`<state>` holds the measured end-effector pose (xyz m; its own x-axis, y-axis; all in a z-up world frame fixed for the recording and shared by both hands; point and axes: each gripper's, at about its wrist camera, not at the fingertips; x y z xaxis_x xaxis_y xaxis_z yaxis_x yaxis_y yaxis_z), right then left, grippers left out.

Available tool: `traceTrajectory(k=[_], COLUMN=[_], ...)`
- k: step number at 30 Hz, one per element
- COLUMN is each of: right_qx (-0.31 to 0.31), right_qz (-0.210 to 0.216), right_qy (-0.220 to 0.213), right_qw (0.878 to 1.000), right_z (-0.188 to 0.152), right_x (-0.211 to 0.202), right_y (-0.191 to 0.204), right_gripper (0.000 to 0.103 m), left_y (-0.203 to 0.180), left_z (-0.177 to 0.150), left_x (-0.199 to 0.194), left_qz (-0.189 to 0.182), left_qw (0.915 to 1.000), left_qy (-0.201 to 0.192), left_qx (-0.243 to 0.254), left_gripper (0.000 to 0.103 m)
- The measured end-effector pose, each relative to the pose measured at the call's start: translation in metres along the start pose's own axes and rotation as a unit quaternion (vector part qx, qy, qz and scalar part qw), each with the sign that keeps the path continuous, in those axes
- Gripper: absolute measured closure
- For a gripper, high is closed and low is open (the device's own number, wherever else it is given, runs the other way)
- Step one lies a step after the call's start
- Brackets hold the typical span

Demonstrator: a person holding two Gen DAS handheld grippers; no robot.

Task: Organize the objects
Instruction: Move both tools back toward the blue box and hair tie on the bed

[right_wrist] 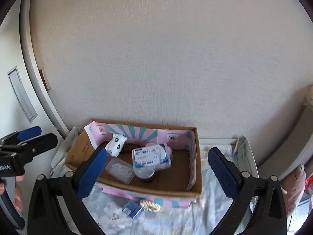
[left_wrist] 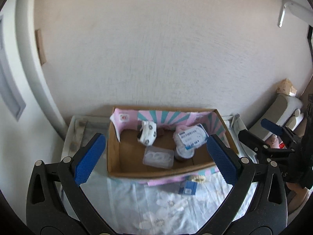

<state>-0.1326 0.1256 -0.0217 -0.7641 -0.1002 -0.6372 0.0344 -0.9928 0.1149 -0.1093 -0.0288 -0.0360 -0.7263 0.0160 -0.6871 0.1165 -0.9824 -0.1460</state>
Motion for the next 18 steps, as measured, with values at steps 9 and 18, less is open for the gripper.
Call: traceTrajectory(k=[9, 18], right_qx=[0.015, 0.014], right_qz=[-0.007, 0.002], right_qy=[-0.002, 0.003], right_qw=[1.0, 1.0], right_z=[-0.015, -0.036], right_x=[-0.024, -0.046], right_y=[0.014, 0.015], right_gripper=[0.0, 0.0], left_y=[0.009, 0.017], left_z=[-0.023, -0.04], left_x=[-0.028, -0.033], left_qz=[0.006, -0.01], left_qw=[0.9999, 0.9997], left_qy=[0.003, 0.021], left_qx=[0.011, 0.001], left_gripper=[0.0, 0.0])
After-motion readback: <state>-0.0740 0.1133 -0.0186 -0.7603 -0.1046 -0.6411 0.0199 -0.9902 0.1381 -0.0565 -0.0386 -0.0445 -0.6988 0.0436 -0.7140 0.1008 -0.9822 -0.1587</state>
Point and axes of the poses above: each gripper's, at about its wrist camera, not at the fingertips, and x roughly the way its jaws point, y to its left, z to its top, and after that the axes turned 6 degrees about z, right-handed
